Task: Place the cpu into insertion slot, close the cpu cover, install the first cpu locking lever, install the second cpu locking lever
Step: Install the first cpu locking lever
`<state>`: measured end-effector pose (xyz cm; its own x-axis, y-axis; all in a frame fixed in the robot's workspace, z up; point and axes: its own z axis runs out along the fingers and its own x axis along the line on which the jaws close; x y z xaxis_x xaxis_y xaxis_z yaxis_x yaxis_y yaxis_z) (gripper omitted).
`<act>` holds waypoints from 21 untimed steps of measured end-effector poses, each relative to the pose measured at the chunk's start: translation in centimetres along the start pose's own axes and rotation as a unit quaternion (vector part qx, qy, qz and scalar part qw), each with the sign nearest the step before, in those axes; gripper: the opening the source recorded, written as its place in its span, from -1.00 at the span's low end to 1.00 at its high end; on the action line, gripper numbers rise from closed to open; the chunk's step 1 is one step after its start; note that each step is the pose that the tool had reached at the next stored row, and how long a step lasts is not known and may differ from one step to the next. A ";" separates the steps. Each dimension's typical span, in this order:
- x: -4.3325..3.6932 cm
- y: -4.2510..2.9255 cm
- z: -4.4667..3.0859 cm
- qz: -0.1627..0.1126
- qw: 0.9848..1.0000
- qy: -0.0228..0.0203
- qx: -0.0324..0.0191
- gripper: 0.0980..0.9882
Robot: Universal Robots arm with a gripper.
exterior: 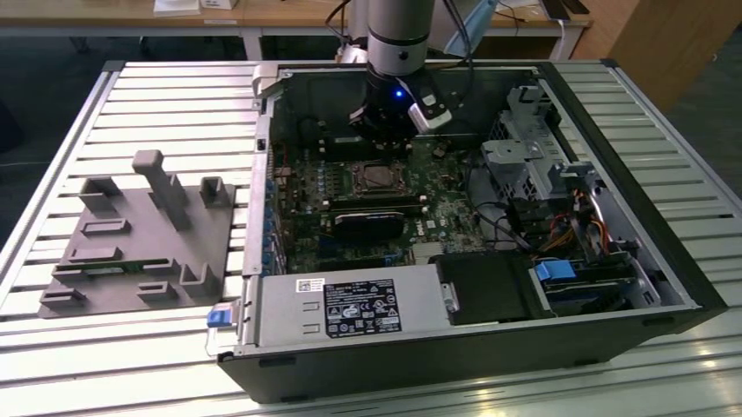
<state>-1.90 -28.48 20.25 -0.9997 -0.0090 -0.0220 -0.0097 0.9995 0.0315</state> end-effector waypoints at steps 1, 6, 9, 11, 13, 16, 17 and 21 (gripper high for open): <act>0.00 0.00 0.00 0.000 1.000 0.000 0.000 -0.98; 0.00 0.12 0.07 0.000 1.000 0.000 0.003 -0.98; 0.00 0.19 0.15 0.000 1.000 0.000 0.006 -0.98; 0.00 0.24 0.22 0.001 1.000 0.000 0.008 -0.98; 0.01 0.29 0.28 0.001 1.000 0.000 0.010 -0.98; 0.01 0.38 0.37 0.001 1.000 0.000 0.012 -0.98; 0.02 0.41 0.41 0.001 1.000 0.000 0.012 -0.98; 0.01 0.53 0.59 0.001 1.000 0.000 0.013 -0.98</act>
<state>-1.90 -27.93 19.68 -0.9997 -0.0064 -0.0216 -0.0065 1.0000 0.0048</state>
